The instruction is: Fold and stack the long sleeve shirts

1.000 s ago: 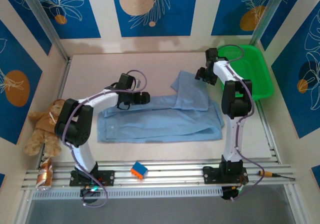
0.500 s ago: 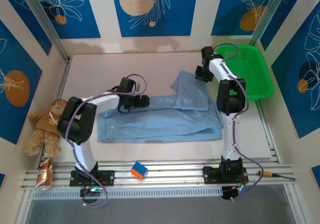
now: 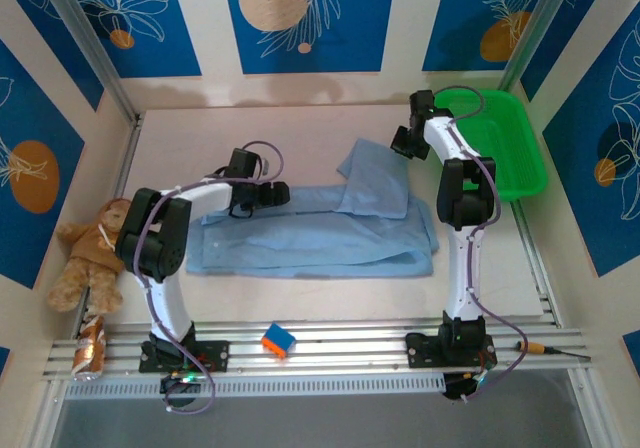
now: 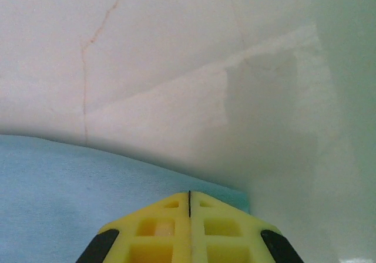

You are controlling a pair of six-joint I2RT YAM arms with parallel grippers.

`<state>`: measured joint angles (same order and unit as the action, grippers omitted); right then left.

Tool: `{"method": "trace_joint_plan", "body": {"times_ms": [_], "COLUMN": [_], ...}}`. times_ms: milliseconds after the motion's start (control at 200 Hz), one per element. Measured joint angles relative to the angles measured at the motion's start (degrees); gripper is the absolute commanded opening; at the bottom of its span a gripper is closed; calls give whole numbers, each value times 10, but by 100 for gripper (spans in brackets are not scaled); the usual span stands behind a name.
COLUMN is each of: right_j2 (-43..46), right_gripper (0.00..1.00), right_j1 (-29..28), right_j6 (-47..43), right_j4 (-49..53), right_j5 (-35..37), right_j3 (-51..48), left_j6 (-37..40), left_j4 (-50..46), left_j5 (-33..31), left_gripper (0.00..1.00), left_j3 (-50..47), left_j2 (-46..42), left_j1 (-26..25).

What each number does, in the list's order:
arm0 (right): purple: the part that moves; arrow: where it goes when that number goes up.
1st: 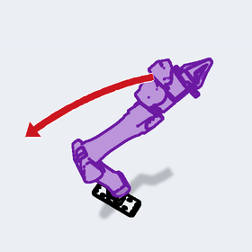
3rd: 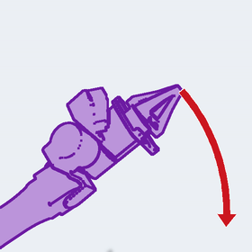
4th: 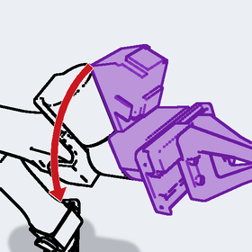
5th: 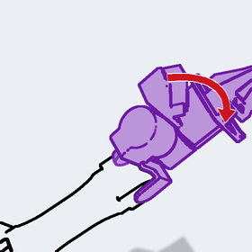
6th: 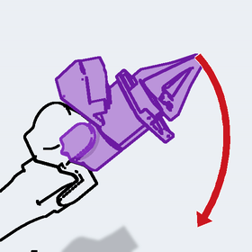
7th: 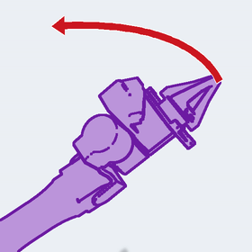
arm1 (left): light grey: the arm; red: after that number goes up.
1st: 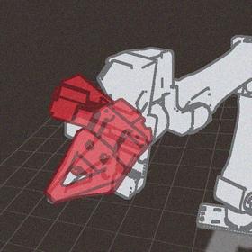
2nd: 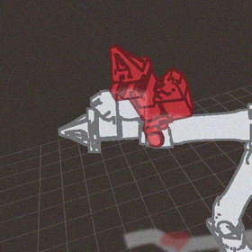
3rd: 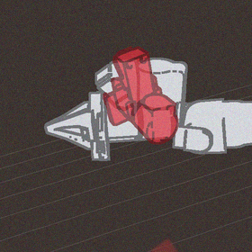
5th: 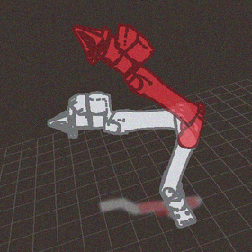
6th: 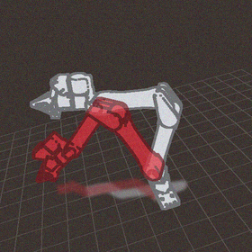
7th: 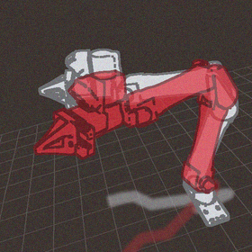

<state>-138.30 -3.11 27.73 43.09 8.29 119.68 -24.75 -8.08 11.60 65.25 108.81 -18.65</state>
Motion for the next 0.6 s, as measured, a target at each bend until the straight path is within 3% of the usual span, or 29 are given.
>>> {"method": "trace_joint_plan", "body": {"times_ms": [40, 50, 60, 75, 140, 340, 600], "right_j2": [1, 1, 1, 1, 1, -6, -53], "right_gripper": [19, 19, 28, 33, 44, 55, 57], "right_j1": [0, 0, 0, 0, 1, 2, 2], "right_j6": [0, 1, 0, 1, 4, 11, 23], "right_j4": [-3, -3, -3, -2, 4, 36, 67], "right_j5": [0, 0, 0, 0, 1, 17, 25], "right_j3": [0, 0, 1, 2, 13, 86, 97], "left_j6": [4, 4, 7, 8, 15, 42, 48], "left_j4": [1, 1, 2, 2, 3, 0, 0], "left_j5": [0, 0, 0, 1, 4, 6, 13], "left_gripper": [84, 84, 84, 84, 84, 84, 84], "left_j3": [8, 8, 10, 11, 20, 38, 38], "left_j2": [6, 6, 9, 9, 16, 28, 30], "left_j1": [3, 3, 5, 5, 10, 18, 19]}}
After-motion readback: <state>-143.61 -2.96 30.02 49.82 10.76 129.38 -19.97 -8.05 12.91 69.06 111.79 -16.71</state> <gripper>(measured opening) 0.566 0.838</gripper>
